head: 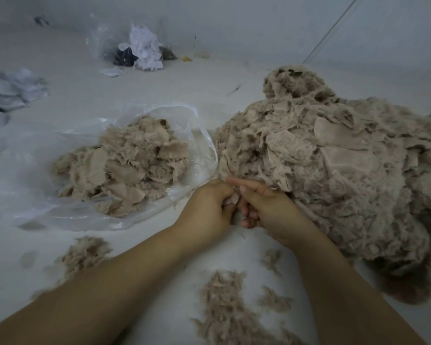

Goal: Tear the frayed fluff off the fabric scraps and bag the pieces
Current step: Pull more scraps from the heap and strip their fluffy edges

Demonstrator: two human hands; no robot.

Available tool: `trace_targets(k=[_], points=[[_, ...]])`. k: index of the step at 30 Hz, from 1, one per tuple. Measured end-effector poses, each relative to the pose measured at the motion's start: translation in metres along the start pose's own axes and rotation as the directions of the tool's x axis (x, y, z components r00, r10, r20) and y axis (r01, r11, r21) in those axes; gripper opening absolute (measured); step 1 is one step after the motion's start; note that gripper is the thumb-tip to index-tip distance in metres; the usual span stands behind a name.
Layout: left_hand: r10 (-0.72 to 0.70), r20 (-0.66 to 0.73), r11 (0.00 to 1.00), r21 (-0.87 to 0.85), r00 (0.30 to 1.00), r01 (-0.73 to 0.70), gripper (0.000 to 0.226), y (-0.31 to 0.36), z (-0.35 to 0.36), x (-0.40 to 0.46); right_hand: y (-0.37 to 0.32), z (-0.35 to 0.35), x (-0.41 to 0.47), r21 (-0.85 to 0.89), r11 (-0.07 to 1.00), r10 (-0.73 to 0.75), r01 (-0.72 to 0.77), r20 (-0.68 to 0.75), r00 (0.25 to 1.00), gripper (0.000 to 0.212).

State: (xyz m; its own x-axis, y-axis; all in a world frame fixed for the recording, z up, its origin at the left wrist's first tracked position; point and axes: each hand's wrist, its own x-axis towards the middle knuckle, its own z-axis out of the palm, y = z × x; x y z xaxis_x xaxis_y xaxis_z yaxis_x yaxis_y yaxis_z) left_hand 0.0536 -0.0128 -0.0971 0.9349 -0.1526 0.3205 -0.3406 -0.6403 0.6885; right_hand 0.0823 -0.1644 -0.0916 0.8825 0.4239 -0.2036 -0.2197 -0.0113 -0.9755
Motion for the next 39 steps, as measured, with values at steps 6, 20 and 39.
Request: trace_targets(k=[6, 20, 39], points=[[-0.08, 0.111, 0.979, -0.179, 0.991, 0.099, 0.054, 0.01, -0.004, -0.022, -0.001, -0.002, 0.004, 0.059, 0.992, 0.114, -0.108, -0.119, 0.986, 0.02], [0.247, -0.266, 0.967, 0.132, 0.932, -0.218, 0.037, 0.008, -0.005, -0.018, -0.003, 0.001, -0.004, 0.089, 0.995, 0.053, -0.047, -0.074, 0.996, 0.045], [-0.578, -0.005, 0.629, -0.639, 0.816, 0.442, 0.036, 0.008, -0.009, -0.002, 0.0, -0.003, -0.001, -0.03, 0.998, 0.057, -0.057, -0.022, 0.998, 0.027]])
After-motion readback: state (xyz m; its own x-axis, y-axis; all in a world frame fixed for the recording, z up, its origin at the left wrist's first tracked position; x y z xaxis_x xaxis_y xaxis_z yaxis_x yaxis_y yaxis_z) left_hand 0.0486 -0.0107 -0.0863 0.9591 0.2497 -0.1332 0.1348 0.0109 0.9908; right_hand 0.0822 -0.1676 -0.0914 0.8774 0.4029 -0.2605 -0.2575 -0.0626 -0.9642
